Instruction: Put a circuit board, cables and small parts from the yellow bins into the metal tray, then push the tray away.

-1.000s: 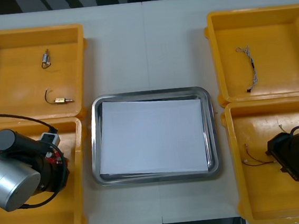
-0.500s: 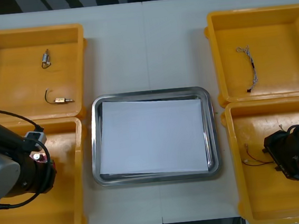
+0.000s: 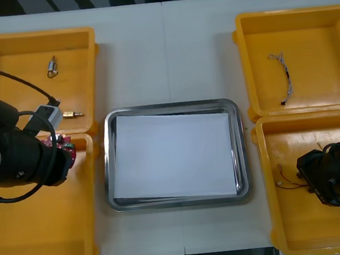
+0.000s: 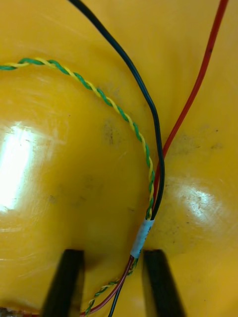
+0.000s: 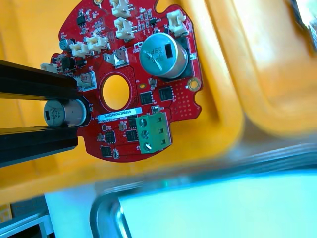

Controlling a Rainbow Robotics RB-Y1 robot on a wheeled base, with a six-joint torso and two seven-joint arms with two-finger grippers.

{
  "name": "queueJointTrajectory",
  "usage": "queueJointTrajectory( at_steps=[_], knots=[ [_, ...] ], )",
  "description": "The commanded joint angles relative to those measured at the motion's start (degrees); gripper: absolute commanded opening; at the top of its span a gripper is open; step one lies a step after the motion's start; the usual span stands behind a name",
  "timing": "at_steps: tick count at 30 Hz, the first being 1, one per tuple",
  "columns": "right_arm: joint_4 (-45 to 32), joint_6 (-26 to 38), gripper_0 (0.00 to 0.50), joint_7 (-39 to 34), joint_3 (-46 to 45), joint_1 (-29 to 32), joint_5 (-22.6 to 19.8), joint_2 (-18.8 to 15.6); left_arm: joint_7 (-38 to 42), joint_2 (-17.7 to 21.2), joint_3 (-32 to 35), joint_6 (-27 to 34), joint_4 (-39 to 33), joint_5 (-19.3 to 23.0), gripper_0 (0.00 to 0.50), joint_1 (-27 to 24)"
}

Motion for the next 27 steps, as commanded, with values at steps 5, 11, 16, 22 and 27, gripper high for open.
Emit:
queueJointTrajectory(
  at_steps=[5,11,16,22,27],
  knots=[
    [-0.8,0.5,0.000,-2.8,-1.5,-0.2,-0.1,0.9,18.7,1.8,-11.5,0.5,-2.0,3.7,0.000,-11.1],
    [-4.3,3.9,0.000,-2.0,-4.8,-0.2,-0.8,-0.2,26.5,-0.5,-18.9,0.5,-2.0,3.1,0.000,-14.7],
    [-8.9,7.5,0.000,-1.5,-7.4,-0.4,-2.0,-2.4,32.7,-2.6,-25.5,0.5,-1.5,-0.9,0.000,-15.7],
    [-12.4,14.4,0.000,-0.1,-13.3,-1.6,-9.9,-6.5,36.1,-4.4,-33.3,0.1,3.2,-6.7,0.001,-16.7],
    [-16.0,15.3,0.000,1.9,-16.8,-2.1,-15.4,-9.8,36.7,-6.5,-36.4,-4.2,8.4,-10.9,0.000,-16.8]
  ],
)
